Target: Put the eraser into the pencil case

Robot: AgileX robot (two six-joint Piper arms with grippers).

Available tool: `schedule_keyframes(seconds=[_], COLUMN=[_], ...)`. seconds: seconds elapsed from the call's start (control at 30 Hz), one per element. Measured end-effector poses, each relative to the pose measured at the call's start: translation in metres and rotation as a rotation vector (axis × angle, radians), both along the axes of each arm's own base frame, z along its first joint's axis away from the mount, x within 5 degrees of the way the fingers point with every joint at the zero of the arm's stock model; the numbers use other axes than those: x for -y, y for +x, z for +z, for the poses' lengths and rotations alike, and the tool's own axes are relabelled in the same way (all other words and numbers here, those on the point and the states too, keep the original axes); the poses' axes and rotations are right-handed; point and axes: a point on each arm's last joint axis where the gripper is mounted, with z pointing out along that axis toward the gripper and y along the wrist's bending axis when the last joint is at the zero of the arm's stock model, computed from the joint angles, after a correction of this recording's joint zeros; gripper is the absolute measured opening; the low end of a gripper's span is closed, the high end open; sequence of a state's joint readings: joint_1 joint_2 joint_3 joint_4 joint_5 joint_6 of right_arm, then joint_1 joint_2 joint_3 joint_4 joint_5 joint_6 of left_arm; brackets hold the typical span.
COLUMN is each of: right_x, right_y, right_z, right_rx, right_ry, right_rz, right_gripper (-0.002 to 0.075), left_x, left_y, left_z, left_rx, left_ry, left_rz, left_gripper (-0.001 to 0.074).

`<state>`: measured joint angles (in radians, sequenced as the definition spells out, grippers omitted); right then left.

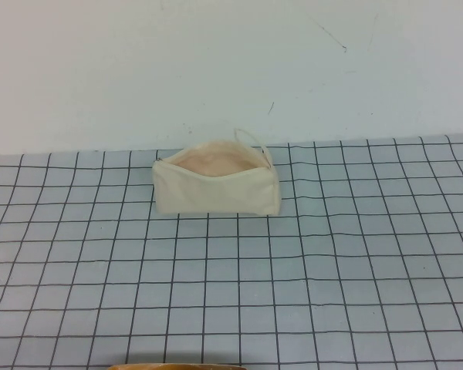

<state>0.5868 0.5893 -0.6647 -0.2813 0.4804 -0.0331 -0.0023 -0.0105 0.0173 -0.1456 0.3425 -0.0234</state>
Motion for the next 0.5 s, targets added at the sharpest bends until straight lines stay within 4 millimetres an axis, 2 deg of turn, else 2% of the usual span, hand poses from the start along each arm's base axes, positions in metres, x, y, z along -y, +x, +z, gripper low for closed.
schedule_keyframes(seconds=[0.13, 0.23, 0.37, 0.5], right_x=[0.026, 0.04, 0.052, 0.056], right_y=[-0.022, -0.035, -0.049, -0.051], right_z=[-0.037, -0.055, -0.072, -0.098], right_rx=[0.047, 0.122, 0.215, 0.205], right_ry=[0.065, 0.105, 0.094, 0.083], right_rz=[-0.129, -0.238, -0.36, -0.438], right_gripper=[-0.0001, -0.0001, -0.0001, -0.0001], left_x=[0.0, 0.0, 0.0, 0.0], left_y=[0.0, 0.0, 0.0, 0.0], left_z=[0.0, 0.0, 0.0, 0.0], left_rx=[0.0, 0.0, 0.0, 0.0], left_ry=[0.0, 0.0, 0.0, 0.0], left_rz=[0.0, 0.0, 0.0, 0.0], left_gripper=[-0.0001, -0.0001, -0.0001, -0.0001])
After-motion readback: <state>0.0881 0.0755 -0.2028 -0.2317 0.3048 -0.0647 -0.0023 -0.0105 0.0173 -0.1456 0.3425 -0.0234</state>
